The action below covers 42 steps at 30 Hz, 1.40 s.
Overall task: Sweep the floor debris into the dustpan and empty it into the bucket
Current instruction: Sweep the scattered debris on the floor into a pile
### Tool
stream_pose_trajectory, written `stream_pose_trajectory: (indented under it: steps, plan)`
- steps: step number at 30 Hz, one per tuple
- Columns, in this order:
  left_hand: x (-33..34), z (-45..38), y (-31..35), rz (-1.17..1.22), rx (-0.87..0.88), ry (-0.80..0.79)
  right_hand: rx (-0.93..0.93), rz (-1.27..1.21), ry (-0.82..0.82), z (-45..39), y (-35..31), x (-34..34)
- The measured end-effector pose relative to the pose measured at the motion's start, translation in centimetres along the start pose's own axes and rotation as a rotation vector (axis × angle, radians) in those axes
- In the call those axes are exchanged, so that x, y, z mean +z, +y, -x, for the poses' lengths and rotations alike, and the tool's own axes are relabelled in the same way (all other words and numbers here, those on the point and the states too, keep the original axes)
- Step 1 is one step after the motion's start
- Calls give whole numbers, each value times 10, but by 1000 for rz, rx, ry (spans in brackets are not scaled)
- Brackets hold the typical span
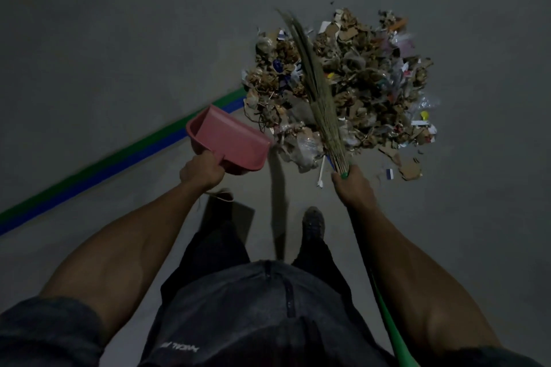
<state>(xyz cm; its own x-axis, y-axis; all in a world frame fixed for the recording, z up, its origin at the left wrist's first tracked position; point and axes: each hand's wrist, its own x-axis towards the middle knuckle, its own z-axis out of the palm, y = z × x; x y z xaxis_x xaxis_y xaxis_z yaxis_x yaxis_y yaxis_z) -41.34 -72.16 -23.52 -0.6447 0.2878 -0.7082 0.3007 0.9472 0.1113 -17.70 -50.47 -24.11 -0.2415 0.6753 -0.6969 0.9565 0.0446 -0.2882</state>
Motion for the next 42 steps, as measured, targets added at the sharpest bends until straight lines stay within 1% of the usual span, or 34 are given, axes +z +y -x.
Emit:
stream_pose_trajectory:
  steps: [4, 7, 10, 14, 16, 21, 24, 28, 30, 35, 38, 42]
  plan:
    - [-13, -39, -34, -179, 94, -23, 28, 36, 66, 4, -33, 45]
    - [-16, -67, -57, -245, 196, -55, 64, 43, 91, -1, -53, 73]
    - [-5, -100, -73, -304, 204, -108, 75, 29, 102, -17, -65, 98]
    - [45, -158, -86, -342, 201, -165, 75, 27, 147, -67, -65, 142]
    - [78, -192, -92, -322, 178, -185, 53, 17, 167, -100, -62, 167]
    - [156, -273, -111, -265, 215, -166, 24, 52, 204, -186, -46, 224]
    - [187, -309, -121, -232, 237, -169, 16, 7, 229, -225, -37, 243]
    - [204, -341, -120, -242, 217, -127, 15, -55, 265, -265, -33, 245]
    - [208, -354, -113, -249, 238, -116, 28, -62, 272, -286, -35, 238]
    - [212, -387, -73, -194, 279, -71, 56, -49, 293, -340, -44, 208]
    - [211, -408, -41, -165, 310, -79, 15, -14, 276, -370, -48, 184]
    - [212, -435, -7, -121, 343, -74, -78, 94, 248, -411, -47, 154]
